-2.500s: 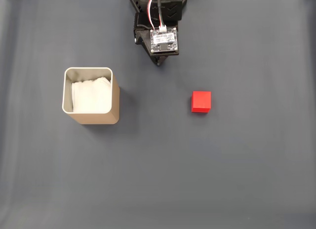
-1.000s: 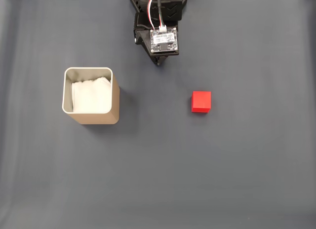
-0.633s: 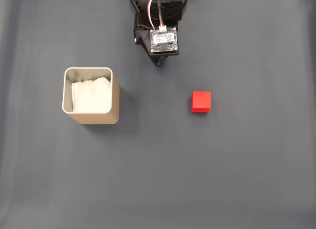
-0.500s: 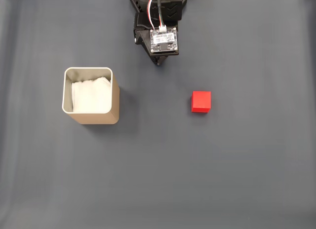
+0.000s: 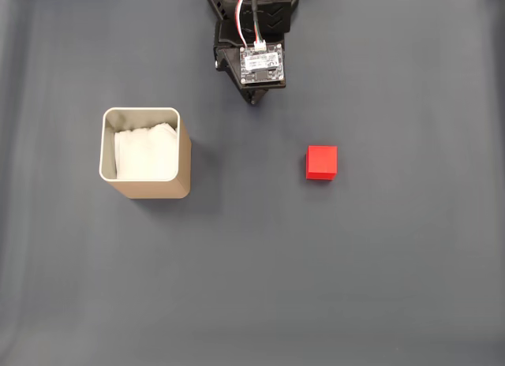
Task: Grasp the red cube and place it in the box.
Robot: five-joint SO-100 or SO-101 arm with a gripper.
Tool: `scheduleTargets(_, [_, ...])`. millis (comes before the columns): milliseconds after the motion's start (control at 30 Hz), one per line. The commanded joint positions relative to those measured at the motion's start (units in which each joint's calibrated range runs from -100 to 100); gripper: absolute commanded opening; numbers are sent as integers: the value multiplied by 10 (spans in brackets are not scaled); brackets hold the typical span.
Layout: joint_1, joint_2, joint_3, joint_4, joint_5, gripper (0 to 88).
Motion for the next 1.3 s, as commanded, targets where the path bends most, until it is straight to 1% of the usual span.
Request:
scheduleTargets(0, [-2,0,5,11,1,13])
scheduleTargets(700, [-7,0,5,3,-5,2])
scheduleTargets(933, [-12,0,5,-75,-24,2])
scheduleTargets(1267, [-6,0,-1,-186,-30,2])
